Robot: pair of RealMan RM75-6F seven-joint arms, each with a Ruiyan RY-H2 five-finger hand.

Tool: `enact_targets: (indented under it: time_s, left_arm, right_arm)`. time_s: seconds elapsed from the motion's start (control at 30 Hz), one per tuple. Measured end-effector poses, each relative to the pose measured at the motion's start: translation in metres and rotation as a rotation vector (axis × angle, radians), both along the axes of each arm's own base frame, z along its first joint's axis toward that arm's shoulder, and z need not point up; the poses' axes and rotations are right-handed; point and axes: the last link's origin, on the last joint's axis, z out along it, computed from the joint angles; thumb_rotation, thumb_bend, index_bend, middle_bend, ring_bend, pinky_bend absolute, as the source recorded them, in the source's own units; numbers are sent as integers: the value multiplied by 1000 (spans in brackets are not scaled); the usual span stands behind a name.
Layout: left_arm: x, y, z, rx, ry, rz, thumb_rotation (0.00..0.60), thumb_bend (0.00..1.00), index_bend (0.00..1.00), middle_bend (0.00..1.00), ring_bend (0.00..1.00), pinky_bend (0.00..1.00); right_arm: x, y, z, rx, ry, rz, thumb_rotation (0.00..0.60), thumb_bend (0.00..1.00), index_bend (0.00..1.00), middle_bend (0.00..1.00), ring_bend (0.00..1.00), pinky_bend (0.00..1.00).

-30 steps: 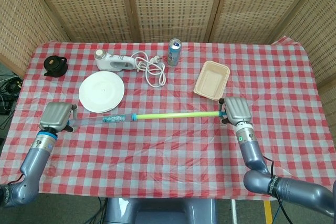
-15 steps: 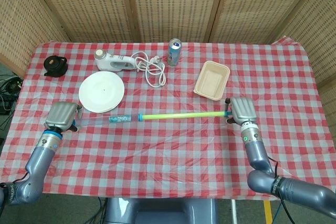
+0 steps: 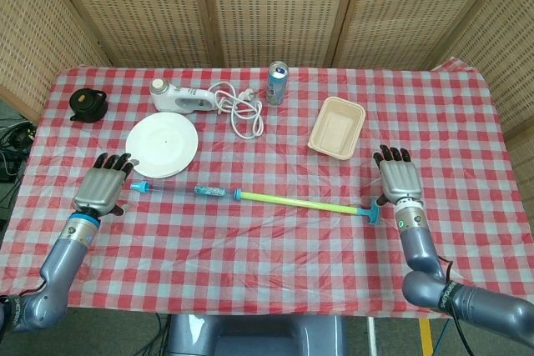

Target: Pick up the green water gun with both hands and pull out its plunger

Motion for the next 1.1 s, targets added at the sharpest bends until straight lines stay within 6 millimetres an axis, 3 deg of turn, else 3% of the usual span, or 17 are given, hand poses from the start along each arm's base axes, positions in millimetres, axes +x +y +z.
enact_targets:
  time_s: [0.3,0.6,0.83,1.1]
  left_arm:
    - [-5,-22,6,39,-111,-35,600,232,10,0,0,0]
    - [-21,-61,21,224,-142,-193,600,226,0,0,0,0]
    - [-50,-109,20,304,-159,-201,600,223,0,0,0,0]
    - [-59,-134,20,331,-167,-216,600,221,0,0,0,0]
  right_arm:
    - [2,16,-2,-8,-43,49,600,213,95,0,0,0]
    - [0,49,2,-62,-79,238,600,208,10,0,0,0]
    - [-29,96,11,-148,-92,336,600,207,0,0,0,0]
    - [-47,125,23,-198,-119,356,600,207,0,0,0,0]
